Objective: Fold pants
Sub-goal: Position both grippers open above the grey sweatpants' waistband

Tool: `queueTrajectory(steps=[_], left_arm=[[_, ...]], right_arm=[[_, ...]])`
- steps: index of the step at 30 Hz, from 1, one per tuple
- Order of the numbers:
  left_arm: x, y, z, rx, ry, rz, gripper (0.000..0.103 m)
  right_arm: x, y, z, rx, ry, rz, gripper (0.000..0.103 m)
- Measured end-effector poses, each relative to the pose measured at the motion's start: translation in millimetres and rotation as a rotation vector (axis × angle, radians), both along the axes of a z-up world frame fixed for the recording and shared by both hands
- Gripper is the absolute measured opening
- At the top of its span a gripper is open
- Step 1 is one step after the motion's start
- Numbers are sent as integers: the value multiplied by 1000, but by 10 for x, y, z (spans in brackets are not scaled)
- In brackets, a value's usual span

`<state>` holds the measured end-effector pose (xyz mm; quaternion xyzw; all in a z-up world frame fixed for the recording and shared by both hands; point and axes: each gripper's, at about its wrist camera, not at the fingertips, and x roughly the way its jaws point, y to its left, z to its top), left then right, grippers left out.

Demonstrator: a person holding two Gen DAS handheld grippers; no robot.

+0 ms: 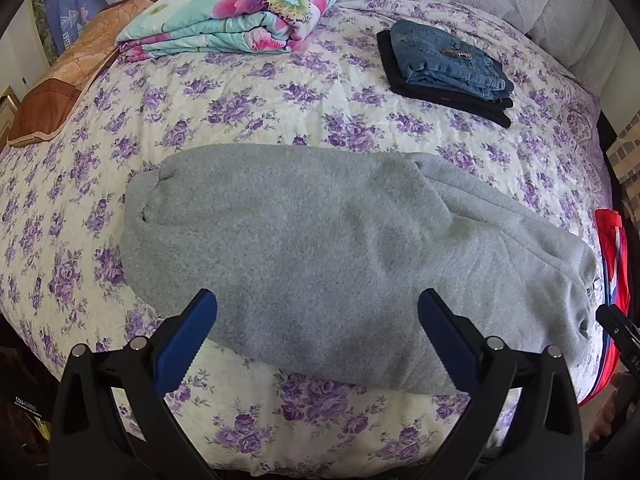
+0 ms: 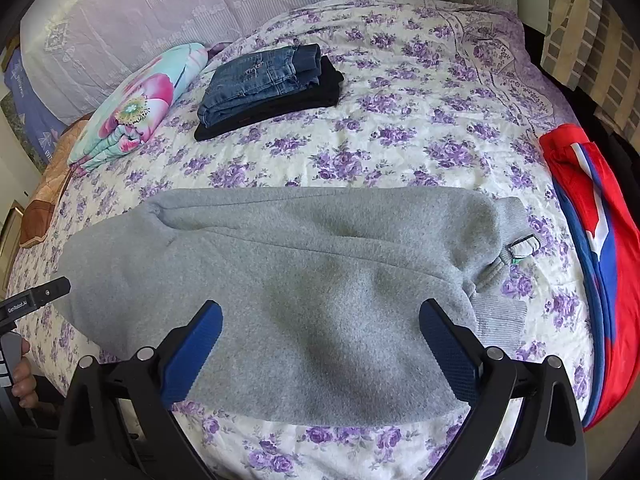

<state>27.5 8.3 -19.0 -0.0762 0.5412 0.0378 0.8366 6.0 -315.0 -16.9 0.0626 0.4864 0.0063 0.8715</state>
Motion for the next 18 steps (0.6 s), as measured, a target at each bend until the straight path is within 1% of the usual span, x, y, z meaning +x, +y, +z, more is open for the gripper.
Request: queueTrajectory(steps=[18], left_arm=[[26, 26, -66, -6, 14, 3, 98]], right_arm=[[33, -1, -25, 1, 12, -1, 99]])
